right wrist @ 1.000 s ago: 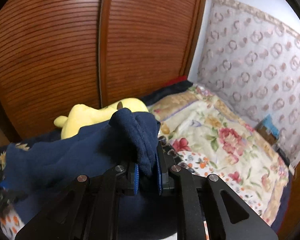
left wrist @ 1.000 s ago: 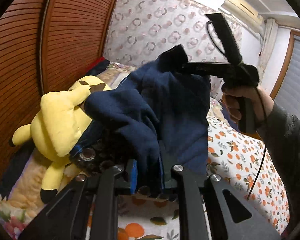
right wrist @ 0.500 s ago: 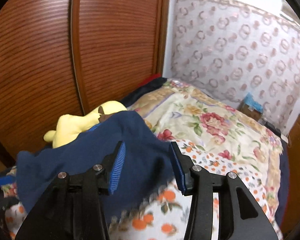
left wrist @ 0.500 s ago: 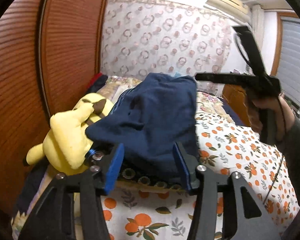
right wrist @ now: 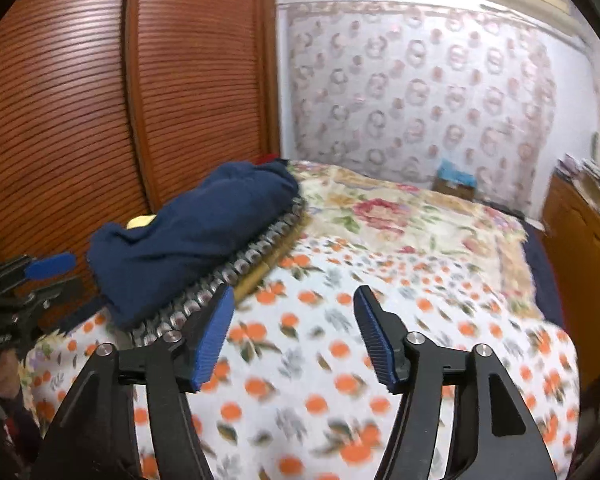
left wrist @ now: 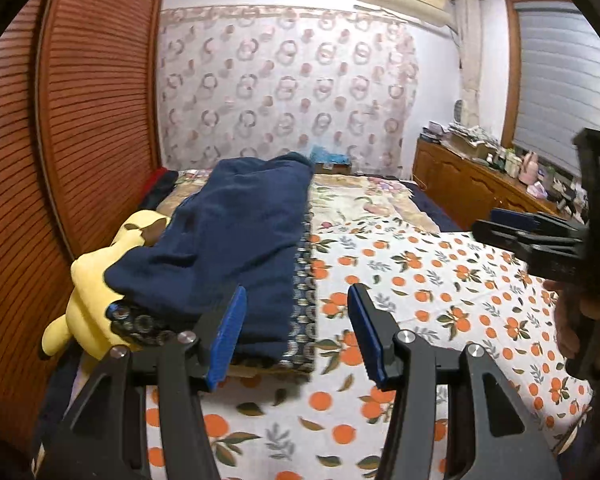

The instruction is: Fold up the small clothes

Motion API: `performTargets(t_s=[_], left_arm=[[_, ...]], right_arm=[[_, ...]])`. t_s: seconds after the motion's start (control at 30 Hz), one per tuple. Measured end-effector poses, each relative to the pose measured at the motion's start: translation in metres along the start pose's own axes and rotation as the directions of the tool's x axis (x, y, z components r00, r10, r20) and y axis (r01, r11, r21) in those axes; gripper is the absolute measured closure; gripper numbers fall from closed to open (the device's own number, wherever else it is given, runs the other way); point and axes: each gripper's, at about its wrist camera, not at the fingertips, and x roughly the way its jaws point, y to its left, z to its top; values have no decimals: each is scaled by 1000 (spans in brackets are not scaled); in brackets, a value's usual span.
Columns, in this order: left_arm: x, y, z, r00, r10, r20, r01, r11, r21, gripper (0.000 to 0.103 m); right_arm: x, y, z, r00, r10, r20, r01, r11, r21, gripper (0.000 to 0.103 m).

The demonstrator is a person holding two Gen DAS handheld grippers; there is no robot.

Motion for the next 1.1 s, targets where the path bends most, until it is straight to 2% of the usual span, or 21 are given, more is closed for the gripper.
performTargets(t_s=[0.2,0.53,0.7,0.9,1.1], left_arm=[[-5,-34,6,1000,-30,6,30,999,40,51],[-16,-75,20,998,-62,13,61,996,69,51],[-27,-93,30,999,-31,42,27,996,85,50],[-47,-99,37,996,-31,89,24,996,85,49],[-54,-99,39,995,-25,97,16,996,86,48]], right_arm=[[-53,-29,-26,997,-72,35,70,996,62,25],[-97,-52,-45,989,-130,66,121,986,118,22],[-120,-55,-45,979,-176,101,162,977,140,19],[-149,-58,-40,962,-229,152,203,964,170,19],[-157,-59,-41,952,-255,167,224,957,182,19]])
